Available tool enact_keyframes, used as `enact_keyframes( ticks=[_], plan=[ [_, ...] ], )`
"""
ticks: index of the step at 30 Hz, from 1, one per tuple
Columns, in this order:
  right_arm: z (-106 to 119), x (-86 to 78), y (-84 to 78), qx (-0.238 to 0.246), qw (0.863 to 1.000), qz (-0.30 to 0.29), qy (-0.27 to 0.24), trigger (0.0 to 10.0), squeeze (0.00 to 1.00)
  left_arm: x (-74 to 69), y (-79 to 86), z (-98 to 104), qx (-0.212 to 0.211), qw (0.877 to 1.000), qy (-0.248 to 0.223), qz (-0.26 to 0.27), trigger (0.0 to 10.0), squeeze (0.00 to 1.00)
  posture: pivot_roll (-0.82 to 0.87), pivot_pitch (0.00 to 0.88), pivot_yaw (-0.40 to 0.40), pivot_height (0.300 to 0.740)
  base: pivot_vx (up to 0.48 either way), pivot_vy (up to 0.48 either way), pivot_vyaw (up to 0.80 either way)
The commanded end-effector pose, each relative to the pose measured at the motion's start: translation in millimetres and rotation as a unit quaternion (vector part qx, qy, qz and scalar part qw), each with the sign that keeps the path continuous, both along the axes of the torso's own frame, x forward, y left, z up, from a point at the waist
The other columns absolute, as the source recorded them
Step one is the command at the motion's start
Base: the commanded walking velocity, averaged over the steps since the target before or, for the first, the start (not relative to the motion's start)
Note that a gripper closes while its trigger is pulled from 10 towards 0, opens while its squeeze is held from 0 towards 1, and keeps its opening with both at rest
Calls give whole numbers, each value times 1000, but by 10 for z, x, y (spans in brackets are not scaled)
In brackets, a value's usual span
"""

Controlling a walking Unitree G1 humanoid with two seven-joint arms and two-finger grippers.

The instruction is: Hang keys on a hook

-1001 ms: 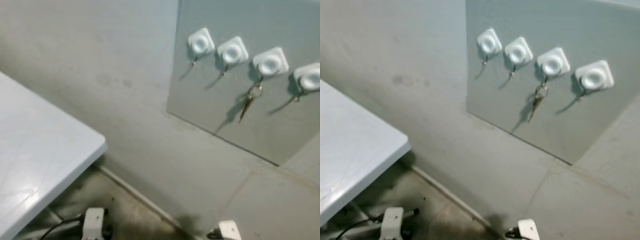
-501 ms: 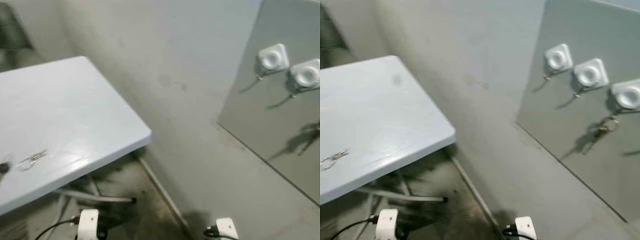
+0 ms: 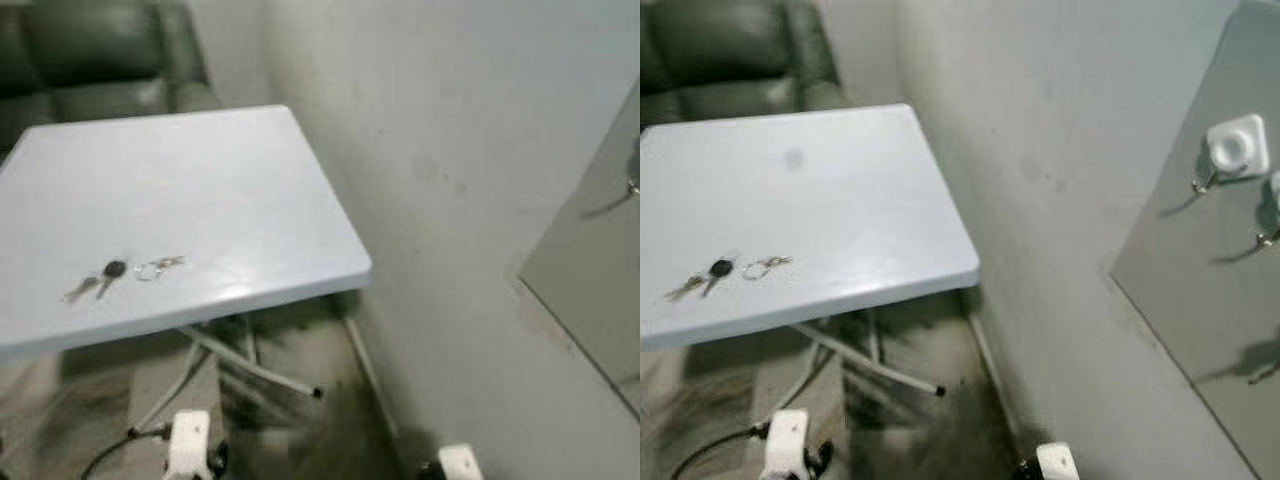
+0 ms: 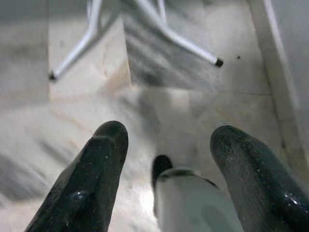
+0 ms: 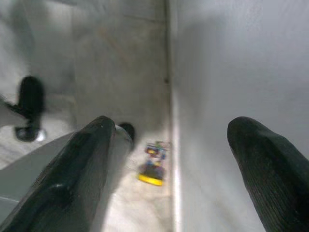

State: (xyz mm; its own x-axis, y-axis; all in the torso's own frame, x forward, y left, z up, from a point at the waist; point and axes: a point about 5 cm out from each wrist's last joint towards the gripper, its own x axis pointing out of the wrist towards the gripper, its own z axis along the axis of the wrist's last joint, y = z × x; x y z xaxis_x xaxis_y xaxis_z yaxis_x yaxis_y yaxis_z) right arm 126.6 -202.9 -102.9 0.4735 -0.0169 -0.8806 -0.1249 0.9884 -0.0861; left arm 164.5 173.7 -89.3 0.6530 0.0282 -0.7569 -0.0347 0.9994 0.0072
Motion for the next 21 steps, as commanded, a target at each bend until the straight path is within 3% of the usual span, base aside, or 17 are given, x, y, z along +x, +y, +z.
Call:
enact_keyframes(
  ticks=[1, 10, 12, 21],
  plan=[
    [29, 115, 64, 6, 1000, 5, -15, 10000, 0, 3, 117, 11, 15, 1000, 2, 0, 10000, 0, -73, 0, -29, 740, 0, 0, 800],
    [28, 108, 62, 12, 1000, 0, -16, 10000, 0, -7, 144, 9, 14, 1000, 4, 9, 10000, 0, -71, 0, -27, 740, 0, 0, 800],
    [26, 98, 59, 29, 999, -30, -19, 10000, 0, -9, 148, 9, 14, 1000, 4, 10, 10000, 0, -70, 0, -27, 740, 0, 0, 0],
    [23, 87, 58, 31, 999, -31, -18, 10000, 0, -23, 157, 3, 7, 1000, 6, 21, 10000, 0, -72, 0, -22, 740, 0, 0, 0]
  ],
)
